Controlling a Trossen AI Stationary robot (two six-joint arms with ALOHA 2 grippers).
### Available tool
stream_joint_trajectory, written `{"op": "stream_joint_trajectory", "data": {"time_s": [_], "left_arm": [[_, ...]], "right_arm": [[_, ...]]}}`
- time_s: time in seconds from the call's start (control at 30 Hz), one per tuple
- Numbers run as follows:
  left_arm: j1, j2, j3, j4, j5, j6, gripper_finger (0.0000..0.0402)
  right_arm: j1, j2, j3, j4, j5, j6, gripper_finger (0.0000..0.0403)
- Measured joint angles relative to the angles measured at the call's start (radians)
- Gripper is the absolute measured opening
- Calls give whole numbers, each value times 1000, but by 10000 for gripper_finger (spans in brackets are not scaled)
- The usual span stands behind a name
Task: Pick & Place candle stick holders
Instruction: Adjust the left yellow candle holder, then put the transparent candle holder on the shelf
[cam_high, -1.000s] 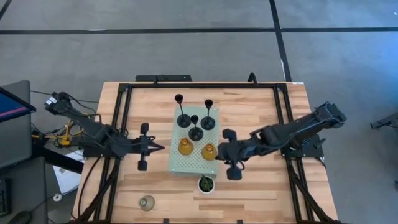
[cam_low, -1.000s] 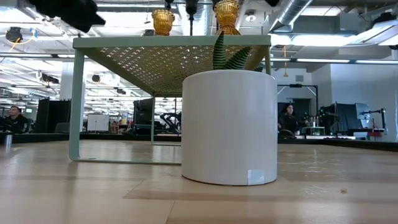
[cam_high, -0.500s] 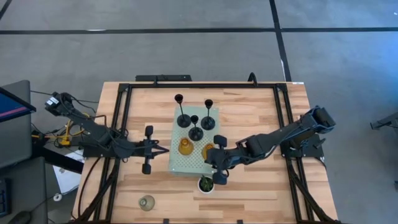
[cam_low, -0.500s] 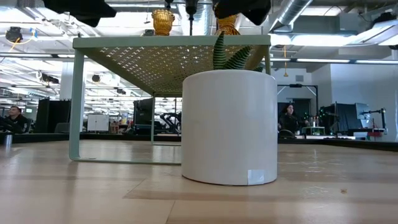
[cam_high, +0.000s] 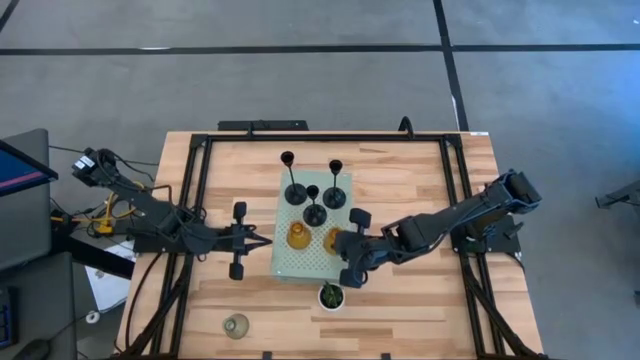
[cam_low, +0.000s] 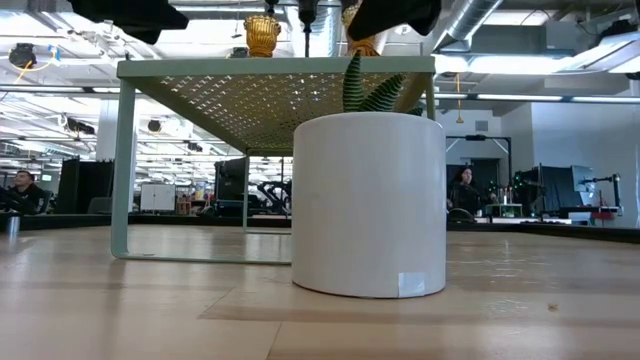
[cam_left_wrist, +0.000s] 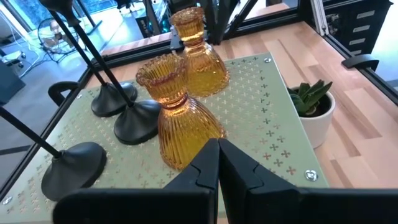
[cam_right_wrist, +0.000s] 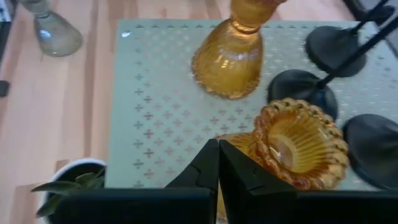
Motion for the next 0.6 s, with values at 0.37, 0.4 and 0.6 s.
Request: {"op": "stream_joint_trajectory", "data": {"time_s": [0.37, 0.4, 0.6], "left_arm": [[0, 0, 0, 0, 0, 0, 5], [0, 0, 0, 0, 0, -1, 5], [-8, 0, 0, 0, 3, -1, 5]], "right_arm": [[2, 0, 0, 8, 18, -2, 0], [7, 0, 0, 12, 17, 0, 0], [66, -11, 0, -27, 3, 1, 0]]}}
